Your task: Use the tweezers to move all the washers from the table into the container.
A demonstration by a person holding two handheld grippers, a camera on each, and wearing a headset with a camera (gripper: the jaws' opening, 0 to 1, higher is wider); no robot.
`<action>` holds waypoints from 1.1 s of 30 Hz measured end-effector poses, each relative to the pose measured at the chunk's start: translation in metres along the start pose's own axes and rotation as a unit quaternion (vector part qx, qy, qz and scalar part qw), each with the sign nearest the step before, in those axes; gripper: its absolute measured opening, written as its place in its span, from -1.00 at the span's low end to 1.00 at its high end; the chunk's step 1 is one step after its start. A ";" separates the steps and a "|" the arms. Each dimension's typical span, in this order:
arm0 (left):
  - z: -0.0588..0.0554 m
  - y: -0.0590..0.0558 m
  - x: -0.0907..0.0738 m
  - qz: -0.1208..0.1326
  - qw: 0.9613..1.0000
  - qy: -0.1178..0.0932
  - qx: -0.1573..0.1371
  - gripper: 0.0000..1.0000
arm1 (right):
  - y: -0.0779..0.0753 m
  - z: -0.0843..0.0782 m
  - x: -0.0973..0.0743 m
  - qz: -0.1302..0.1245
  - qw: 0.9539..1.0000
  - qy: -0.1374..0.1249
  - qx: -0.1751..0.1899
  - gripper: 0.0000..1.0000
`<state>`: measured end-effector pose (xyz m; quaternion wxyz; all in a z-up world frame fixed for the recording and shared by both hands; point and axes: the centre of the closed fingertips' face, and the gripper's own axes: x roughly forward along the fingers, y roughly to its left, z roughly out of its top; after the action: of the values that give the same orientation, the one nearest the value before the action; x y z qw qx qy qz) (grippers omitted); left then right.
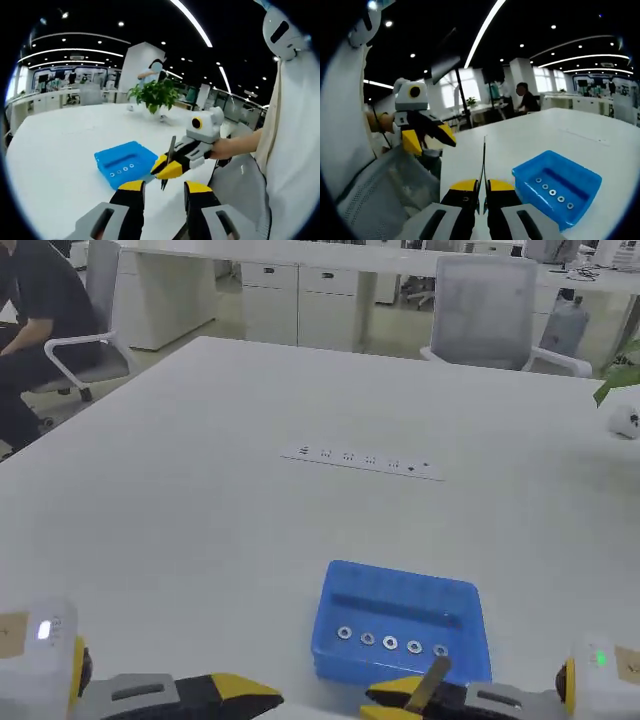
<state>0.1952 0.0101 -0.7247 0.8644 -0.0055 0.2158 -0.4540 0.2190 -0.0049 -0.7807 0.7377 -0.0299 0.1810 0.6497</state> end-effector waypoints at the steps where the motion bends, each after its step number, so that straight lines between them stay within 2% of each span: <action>1: 0.002 -0.002 0.002 -0.008 1.000 0.002 0.007 -0.50 | 0.003 -0.002 0.000 0.004 1.000 0.004 -0.003 -0.92; 4: 0.016 -0.013 0.010 -0.044 0.999 -0.010 0.028 -0.68 | 0.017 -0.014 -0.001 0.026 0.999 0.034 -0.025 -0.93; 6: 0.020 -0.021 0.014 -0.073 0.997 -0.012 0.025 -0.80 | 0.025 -0.021 -0.002 0.037 0.997 0.048 -0.042 -0.93; 9: 0.018 -0.030 0.019 -0.103 0.994 0.010 0.041 -0.86 | 0.030 -0.022 -0.004 0.048 0.997 0.044 -0.036 -0.93; 11: 0.015 -0.032 0.023 -0.109 0.992 0.024 0.054 -0.89 | 0.033 -0.023 -0.005 0.054 0.997 0.048 -0.042 -0.93; 12: 0.013 -0.036 0.026 -0.119 0.990 0.035 0.059 -0.89 | 0.035 -0.024 -0.006 0.056 0.996 0.055 -0.048 -0.93; 16: 0.009 -0.043 0.034 -0.144 0.987 0.054 0.050 -0.85 | 0.042 -0.039 -0.007 0.081 0.988 0.099 -0.090 -0.93; 17: 0.004 -0.043 0.039 -0.144 0.985 0.069 0.063 -0.83 | 0.043 -0.040 -0.007 0.083 0.986 0.105 -0.097 -0.93; 18: -0.002 -0.045 0.042 -0.150 0.982 0.084 0.074 -0.83 | 0.045 -0.040 -0.006 0.084 0.987 0.102 -0.090 -0.93; 20: -0.005 -0.046 0.048 -0.151 0.982 0.093 0.072 -0.85 | 0.048 -0.044 -0.005 0.090 0.985 0.112 -0.097 -0.93; 22: -0.005 -0.051 0.053 -0.167 0.980 0.092 0.060 -0.94 | 0.048 -0.049 -0.005 0.090 0.982 0.126 -0.107 -0.93; 23: -0.010 -0.051 0.054 -0.170 0.978 0.106 0.063 -1.00 | 0.048 -0.051 -0.005 0.089 0.982 0.129 -0.108 -0.92; 24: -0.017 -0.050 0.053 -0.174 0.973 0.125 0.082 -1.00 | 0.047 -0.053 -0.005 0.088 0.981 0.132 -0.108 -0.92; 25: -0.022 -0.047 0.054 -0.167 0.970 0.142 0.105 -1.00 | 0.046 -0.055 -0.005 0.087 0.981 0.134 -0.108 -0.92; 26: -0.022 -0.047 0.053 -0.170 0.968 0.145 0.114 -1.00 | 0.045 -0.059 -0.006 0.085 0.979 0.145 -0.113 -0.92; 30: -0.026 -0.045 0.053 -0.172 0.965 0.153 0.127 -1.00 | 0.040 -0.062 -0.008 0.076 0.978 0.151 -0.121 -0.92; 31: -0.030 -0.043 0.053 -0.170 0.962 0.162 0.141 -1.00 | 0.037 -0.065 -0.009 0.073 0.976 0.161 -0.128 -0.92; 33: -0.035 -0.038 0.053 -0.164 0.958 0.172 0.161 -1.00 | 0.031 -0.071 -0.008 0.064 0.972 0.179 -0.141 -0.91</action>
<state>0.1784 -0.0480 -0.7682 0.7170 0.1768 0.2815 -0.6127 0.1723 -0.0277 -0.8383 0.6384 -0.2378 0.2177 0.6989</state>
